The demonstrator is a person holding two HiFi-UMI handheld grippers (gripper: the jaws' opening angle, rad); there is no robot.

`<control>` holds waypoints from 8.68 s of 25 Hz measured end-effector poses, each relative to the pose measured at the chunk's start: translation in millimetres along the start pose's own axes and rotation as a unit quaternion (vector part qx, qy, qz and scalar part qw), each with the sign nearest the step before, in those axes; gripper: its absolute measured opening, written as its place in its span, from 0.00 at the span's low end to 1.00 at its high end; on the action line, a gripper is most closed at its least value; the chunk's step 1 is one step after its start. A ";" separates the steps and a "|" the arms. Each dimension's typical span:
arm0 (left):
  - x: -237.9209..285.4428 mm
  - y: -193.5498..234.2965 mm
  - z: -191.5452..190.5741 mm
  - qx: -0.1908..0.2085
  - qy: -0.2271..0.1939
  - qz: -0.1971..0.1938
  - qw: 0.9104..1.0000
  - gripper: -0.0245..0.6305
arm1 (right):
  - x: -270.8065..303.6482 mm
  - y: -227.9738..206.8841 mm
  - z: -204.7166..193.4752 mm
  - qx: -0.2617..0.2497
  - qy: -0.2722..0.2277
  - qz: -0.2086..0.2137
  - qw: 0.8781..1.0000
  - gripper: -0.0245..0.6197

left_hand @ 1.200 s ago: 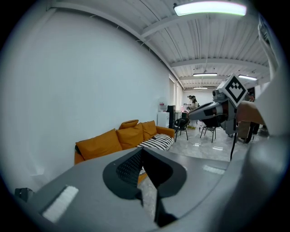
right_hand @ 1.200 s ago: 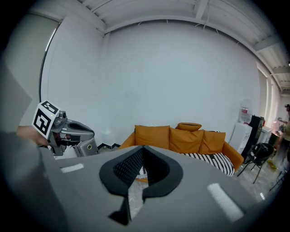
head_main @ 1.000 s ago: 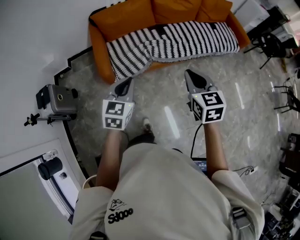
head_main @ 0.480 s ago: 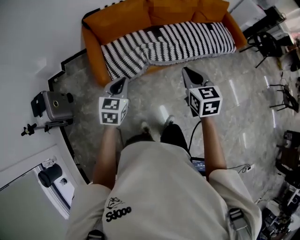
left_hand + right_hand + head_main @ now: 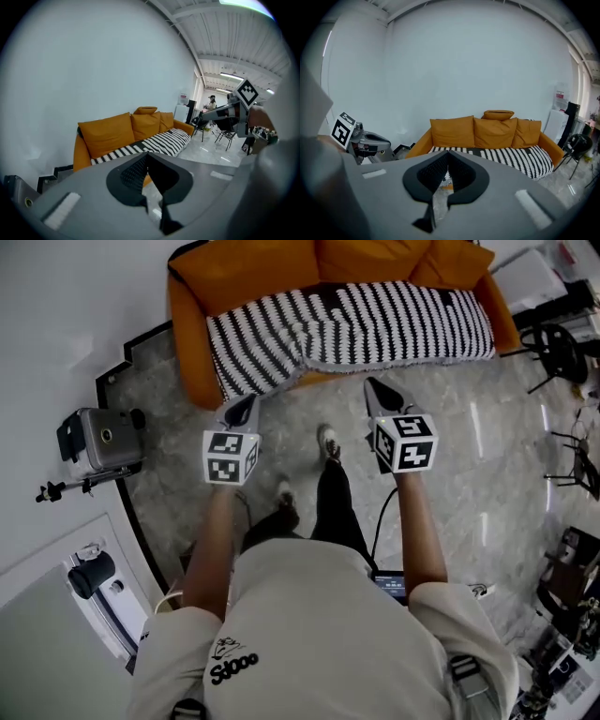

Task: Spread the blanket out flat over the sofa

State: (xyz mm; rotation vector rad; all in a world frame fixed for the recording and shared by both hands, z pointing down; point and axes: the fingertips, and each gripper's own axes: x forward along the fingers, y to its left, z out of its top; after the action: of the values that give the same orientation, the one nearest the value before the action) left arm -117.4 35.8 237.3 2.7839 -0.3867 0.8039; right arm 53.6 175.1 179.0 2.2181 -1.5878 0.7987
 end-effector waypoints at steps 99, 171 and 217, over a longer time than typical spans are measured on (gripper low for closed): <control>240.0 228.0 -452.6 -0.227 0.219 0.322 0.893 0.15 | 442.2 63.9 -433.0 -0.046 0.325 0.150 0.933 0.07; -182.8 29.8 116.7 0.067 -0.187 0.166 0.966 0.05 | -81.7 122.8 121.5 -0.137 -0.172 0.076 0.973 0.04; -261.6 -17.0 195.4 0.138 -0.255 0.118 0.950 0.05 | -154.3 174.5 184.6 -0.198 -0.231 0.079 0.949 0.04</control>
State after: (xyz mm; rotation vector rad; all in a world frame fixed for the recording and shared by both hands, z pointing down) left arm -230.0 46.9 -69.5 3.2363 -0.7582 0.1644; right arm -97.1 134.4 -74.0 2.0853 -1.9445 -0.0336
